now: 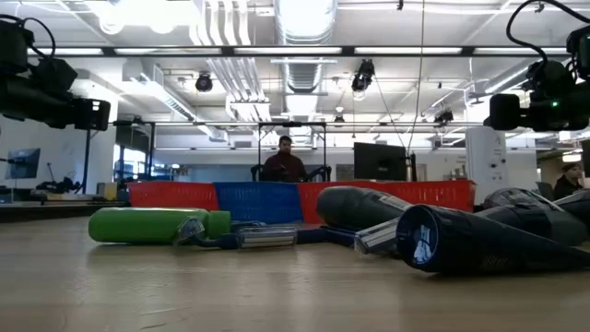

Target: Pick & Place Travel size toiletries

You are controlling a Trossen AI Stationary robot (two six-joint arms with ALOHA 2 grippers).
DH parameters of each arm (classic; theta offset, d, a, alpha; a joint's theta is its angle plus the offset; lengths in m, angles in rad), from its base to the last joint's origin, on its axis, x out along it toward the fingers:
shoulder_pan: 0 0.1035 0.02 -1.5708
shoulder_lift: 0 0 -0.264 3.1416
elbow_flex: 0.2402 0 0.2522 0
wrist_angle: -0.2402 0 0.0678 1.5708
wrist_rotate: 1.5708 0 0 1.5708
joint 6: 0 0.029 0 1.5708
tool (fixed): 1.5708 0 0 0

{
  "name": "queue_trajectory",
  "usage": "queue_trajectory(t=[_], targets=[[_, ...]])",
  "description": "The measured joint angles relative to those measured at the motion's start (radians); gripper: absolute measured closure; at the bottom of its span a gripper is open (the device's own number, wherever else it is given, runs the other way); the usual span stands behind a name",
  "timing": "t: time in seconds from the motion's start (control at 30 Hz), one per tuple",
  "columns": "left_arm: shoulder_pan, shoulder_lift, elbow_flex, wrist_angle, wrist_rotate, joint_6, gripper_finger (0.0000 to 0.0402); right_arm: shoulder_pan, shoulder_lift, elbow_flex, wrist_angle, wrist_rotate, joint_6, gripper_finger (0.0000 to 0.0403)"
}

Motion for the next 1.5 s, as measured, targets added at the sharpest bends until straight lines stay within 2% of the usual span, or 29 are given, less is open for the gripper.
queue_trajectory(t=[0.7, 0.77, 0.9, 0.97, 1.07, 1.1, 1.17, 1.2, 1.3, 1.37, 1.43, 1.5], targets=[[0.000, 0.000, 0.000, 0.000, 0.000, 0.000, 0.0296, 0.000, 0.000, 0.000, 0.002, -0.001, 0.007, 0.0039], [0.000, 0.000, 0.000, 0.000, 0.000, 0.000, 0.0296, 0.000, 0.000, 0.000, 0.007, -0.025, 0.156, 0.0039], [0.000, 0.000, 0.000, 0.000, 0.000, 0.000, 0.0296, 0.000, 0.000, 0.000, 0.007, -0.065, 0.746, 0.0039], [0.000, 0.000, 0.000, 0.000, 0.000, 0.000, 0.0296, 0.000, 0.000, 0.000, -0.021, -0.070, 0.986, 0.0039], [0.000, 0.000, 0.000, 0.000, 0.000, 0.000, 0.0296, 0.002, 0.011, 0.000, -0.023, -0.211, 1.312, 0.0039], [0.000, 0.000, 0.000, 0.000, 0.000, 0.000, 0.0296, 0.005, 0.017, 0.000, 0.004, -0.280, 1.364, 0.0039], [0.000, 0.000, 0.000, 0.000, 0.000, 0.000, 0.0296, 0.020, 0.031, 0.000, 0.098, -0.407, 1.370, 0.0039], [0.000, 0.000, 0.000, 0.000, 0.000, 0.000, 0.0296, 0.035, 0.038, 0.000, 0.160, -0.440, 1.381, 0.0039], [0.000, 0.000, 0.000, 0.000, 0.000, 0.000, 0.0296, 0.100, 0.076, 0.000, 0.429, -0.375, 1.439, 0.0039], [0.000, 0.000, 0.000, 0.000, 0.000, 0.000, 0.0296, 0.156, 0.115, 0.021, 0.574, -0.336, 1.404, 0.0039], [0.000, 0.000, 0.000, 0.000, 0.000, 0.000, 0.0296, 0.223, 0.159, 0.076, 0.573, -0.341, 1.353, 0.0039], [0.000, 0.000, 0.000, 0.000, 0.000, 0.000, 0.0296, 0.311, 0.217, 0.149, 0.456, -0.340, 1.298, 0.0039]])
